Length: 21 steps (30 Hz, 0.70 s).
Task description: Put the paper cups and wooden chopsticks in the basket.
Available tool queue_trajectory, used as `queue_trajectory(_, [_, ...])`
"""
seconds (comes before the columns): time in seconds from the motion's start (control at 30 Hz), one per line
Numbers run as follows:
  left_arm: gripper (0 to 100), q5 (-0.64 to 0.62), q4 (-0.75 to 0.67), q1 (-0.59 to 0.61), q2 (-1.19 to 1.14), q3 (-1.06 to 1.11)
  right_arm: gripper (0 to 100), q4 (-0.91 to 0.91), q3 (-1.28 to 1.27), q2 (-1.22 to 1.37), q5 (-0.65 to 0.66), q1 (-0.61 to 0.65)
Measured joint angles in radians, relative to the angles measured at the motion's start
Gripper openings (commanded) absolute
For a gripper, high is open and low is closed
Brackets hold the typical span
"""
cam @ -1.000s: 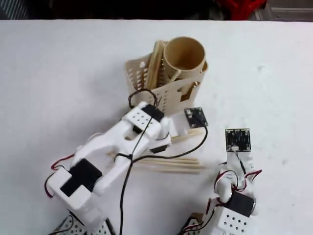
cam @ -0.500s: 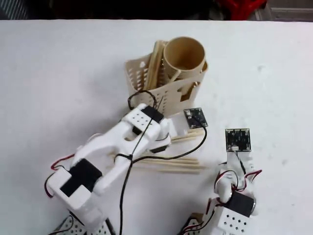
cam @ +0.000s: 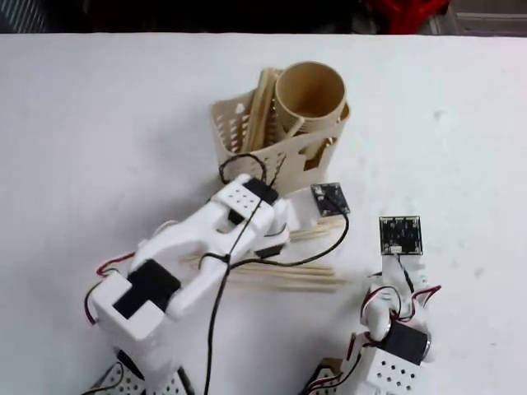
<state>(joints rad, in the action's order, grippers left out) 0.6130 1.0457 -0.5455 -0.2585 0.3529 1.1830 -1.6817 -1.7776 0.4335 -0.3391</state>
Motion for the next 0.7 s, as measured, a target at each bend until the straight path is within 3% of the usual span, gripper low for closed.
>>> queue_trajectory(0.3, [2,0.000,0.011,0.000,-0.008,-0.014,1.8,0.000,0.000,0.000,0.000,0.000])
queue_trajectory(0.47, [2,0.000,0.115,0.000,0.011,-0.084,1.8,0.000,0.000,0.000,0.000,0.000])
queue_trajectory(0.7, [2,-0.020,0.233,0.000,0.259,-0.110,1.8,0.000,0.000,0.000,0.000,0.000])
